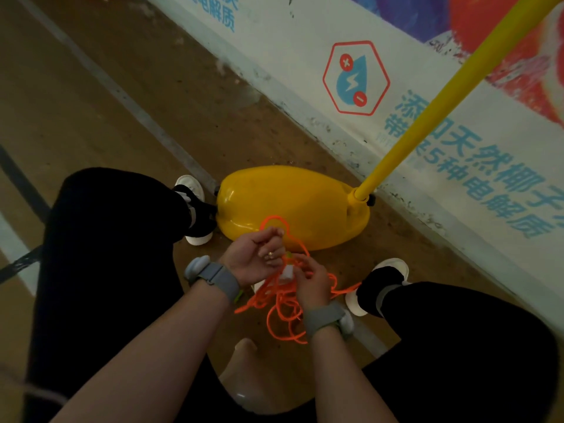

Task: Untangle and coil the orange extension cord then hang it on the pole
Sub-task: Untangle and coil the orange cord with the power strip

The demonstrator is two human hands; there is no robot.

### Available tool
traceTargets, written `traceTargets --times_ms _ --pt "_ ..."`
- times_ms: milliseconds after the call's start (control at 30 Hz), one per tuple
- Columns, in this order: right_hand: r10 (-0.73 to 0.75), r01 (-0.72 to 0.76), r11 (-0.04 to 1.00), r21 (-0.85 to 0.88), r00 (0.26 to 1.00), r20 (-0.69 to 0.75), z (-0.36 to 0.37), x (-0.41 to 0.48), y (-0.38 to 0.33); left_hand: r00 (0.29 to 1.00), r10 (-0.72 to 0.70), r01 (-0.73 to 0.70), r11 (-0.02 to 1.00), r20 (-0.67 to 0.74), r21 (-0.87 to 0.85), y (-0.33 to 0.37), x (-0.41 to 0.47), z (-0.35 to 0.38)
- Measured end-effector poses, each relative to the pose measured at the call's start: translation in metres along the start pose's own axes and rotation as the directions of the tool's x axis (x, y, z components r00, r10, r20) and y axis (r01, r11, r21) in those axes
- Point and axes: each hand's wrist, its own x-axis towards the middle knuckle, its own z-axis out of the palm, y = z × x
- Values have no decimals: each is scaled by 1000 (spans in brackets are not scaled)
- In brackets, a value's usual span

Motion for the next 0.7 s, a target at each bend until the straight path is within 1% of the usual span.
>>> traceTargets --times_ms 67,100,133,200,267,333,400,433,467,500,533,567,600,633,700 --pt "-233 248 954 -170 967 102 6 -5 -9 995 64 -65 998 -70 -11 -2 2 0" --pt "-303 329 915 -233 942 143 12 -9 -13 993 82 -83 996 -90 -10 -2 2 0" --pt "-341 372 883 -285 927 155 19 -12 -13 991 88 -88 996 -100 -5 -2 2 1" --pt "-375 395 872 -290 919 125 24 -18 -14 992 77 -74 997 -104 29 -2 1 2" --pt "-338 341 920 -192 940 51 18 -22 -18 992 51 -42 996 -113 77 -3 -1 5" --pt "-243 241 965 -101 970 -11 10 -23 -22 985 55 -36 992 -160 118 -3 1 9" --pt "-175 171 974 -148 984 -17 5 -24 -23 955 89 -47 987 -284 152 -1 5 12" --pt "-145 139 973 -183 989 -19 5 -23 -24 928 155 -66 964 -340 259 -1 9 7" --pt "-96 89 978 -188 995 -27 5 -22 -23 890 241 -50 896 -387 442 -2 11 -2" --pt "-47 41 986 -163 998 -35 3 -20 -24 861 318 39 737 -397 675 -3 11 -11" --pt "4 -10 991 -137 999 -44 2 -17 -23 867 330 138 560 -373 817 -7 8 -16" --pt "44 -50 993 -108 998 -54 -1 -15 -24 890 298 199 424 -344 883 -12 4 -21" --pt "81 -86 994 -68 994 -71 -4 -14 -26 899 262 241 375 -351 895 -19 0 -21" --pt "109 -112 993 -26 991 -80 -7 -14 -27 903 244 229 425 -354 876 -26 0 -24" --pt "148 -146 989 33 983 -104 -11 -15 -26 904 258 188 479 -342 858 -35 1 -18"
